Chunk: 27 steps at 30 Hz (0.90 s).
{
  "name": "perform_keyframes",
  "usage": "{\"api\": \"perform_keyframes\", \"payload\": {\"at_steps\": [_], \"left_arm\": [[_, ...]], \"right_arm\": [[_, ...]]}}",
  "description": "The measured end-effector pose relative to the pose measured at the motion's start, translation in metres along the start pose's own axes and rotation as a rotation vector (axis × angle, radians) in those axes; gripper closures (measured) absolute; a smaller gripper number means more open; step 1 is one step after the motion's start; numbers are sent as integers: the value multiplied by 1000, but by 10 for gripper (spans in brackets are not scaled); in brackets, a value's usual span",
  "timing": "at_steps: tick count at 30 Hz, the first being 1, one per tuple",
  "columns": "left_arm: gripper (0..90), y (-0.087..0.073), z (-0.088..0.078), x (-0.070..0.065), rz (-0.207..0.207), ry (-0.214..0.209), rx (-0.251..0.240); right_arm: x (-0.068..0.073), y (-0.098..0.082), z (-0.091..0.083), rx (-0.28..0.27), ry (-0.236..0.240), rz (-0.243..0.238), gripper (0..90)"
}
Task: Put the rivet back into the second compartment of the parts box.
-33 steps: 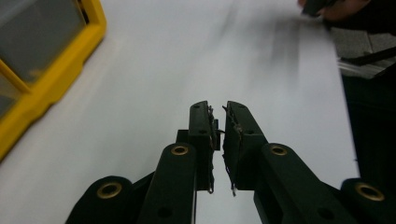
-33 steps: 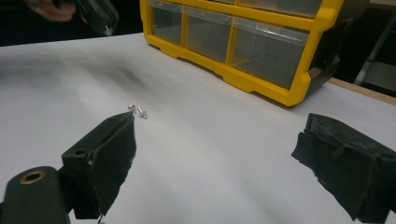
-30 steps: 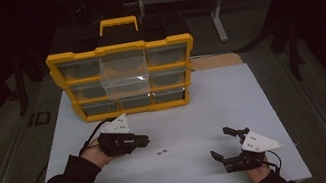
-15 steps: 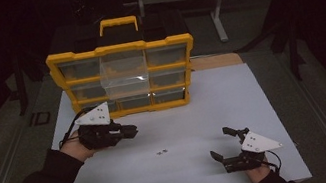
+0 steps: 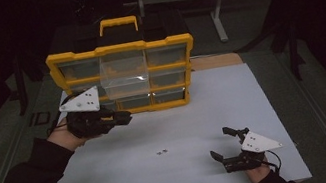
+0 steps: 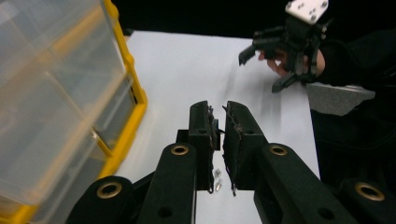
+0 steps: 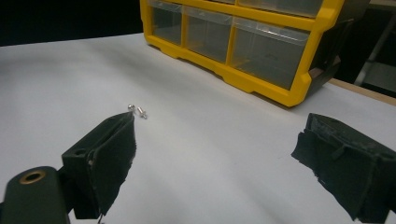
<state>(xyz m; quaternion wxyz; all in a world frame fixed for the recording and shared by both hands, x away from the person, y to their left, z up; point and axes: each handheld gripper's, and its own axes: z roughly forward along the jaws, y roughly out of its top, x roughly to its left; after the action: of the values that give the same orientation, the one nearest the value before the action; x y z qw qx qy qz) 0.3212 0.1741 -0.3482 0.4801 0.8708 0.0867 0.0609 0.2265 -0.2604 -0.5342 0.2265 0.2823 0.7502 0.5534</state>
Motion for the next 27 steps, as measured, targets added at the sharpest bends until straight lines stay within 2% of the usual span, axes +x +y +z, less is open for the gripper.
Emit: {"api": "perform_keyframes", "payload": {"at_steps": [1, 3, 8, 13, 17, 20, 23, 24, 27], "left_arm": [[803, 11, -8, 2, 11, 24, -11], [804, 17, -12, 3, 14, 40, -22], [803, 28, -20, 7, 21, 51, -40], [803, 45, -35, 24, 11, 66, -89], [803, 52, -39, 30, 6, 84, -95], [802, 58, -41, 42, -4, 100, -104], [802, 60, -40, 52, -33, 115, -95], [802, 60, -40, 52, -33, 115, -95], [802, 60, -37, 64, -73, 155, -104]], "right_arm": [[0, 0, 0, 1, 0, -3, 104], [0, 0, 0, 2, 0, -5, 104], [0, 0, 1, 0, 2, -2, 104], [1, -1, 1, 6, 7, -5, 104], [1, 0, 1, 4, 7, -7, 104], [1, -1, 1, 3, 9, -6, 104], [1, -1, 1, 4, 10, -8, 104], [1, -1, 1, 4, 11, -7, 104], [1, -1, 1, 4, 13, -6, 104]]}}
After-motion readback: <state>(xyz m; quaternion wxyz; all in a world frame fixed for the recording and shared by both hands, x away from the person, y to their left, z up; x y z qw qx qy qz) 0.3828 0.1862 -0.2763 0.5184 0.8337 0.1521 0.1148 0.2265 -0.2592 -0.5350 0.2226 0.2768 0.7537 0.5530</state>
